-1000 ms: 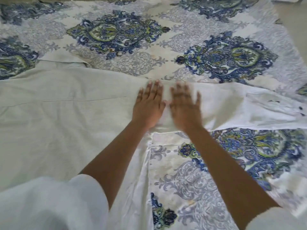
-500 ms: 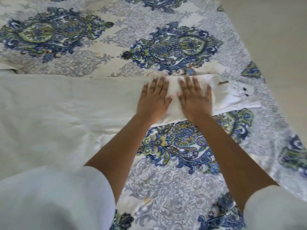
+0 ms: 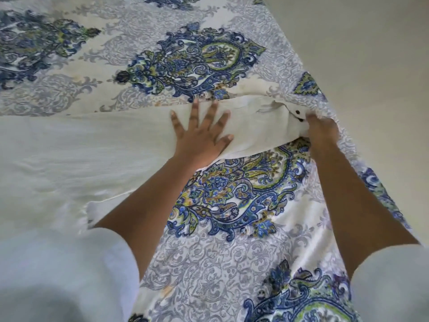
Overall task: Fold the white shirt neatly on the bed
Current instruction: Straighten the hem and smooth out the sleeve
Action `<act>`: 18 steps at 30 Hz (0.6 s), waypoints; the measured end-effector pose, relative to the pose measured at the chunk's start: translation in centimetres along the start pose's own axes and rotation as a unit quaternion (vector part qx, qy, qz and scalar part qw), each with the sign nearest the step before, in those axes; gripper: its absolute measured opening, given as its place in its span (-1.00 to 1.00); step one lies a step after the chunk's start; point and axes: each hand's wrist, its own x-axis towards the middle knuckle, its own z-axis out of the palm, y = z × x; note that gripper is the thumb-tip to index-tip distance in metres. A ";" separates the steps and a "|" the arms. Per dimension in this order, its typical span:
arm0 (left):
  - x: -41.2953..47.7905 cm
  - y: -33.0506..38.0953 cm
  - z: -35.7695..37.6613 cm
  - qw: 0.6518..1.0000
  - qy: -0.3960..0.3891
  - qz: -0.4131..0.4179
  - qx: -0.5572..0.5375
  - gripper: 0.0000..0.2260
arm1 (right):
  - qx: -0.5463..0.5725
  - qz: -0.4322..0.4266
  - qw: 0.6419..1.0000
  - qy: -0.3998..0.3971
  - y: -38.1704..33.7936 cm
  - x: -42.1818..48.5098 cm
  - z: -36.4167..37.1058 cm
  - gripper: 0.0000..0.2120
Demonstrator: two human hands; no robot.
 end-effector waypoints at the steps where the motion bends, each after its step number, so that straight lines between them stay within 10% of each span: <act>1: 0.0 -0.1 0.2 1.000 0.004 -0.001 0.002 -0.44 | 0.043 0.008 0.998 -0.044 -0.3 0.0 -0.4 -0.37; 8: 0.1 -0.4 0.3 1.000 0.008 0.000 -0.006 -0.41 | 0.124 0.084 0.974 -0.170 -2.4 2.2 -1.9 -0.77; 15: -0.1 -0.7 0.1 1.000 0.004 0.018 -0.009 -0.37 | -0.116 -0.141 0.983 0.031 -2.9 -0.5 -1.1 -0.93; 18: -0.4 -0.7 0.0 0.999 0.000 0.026 0.017 -0.33 | -0.171 -0.154 0.967 0.111 -2.0 -1.3 0.6 -0.67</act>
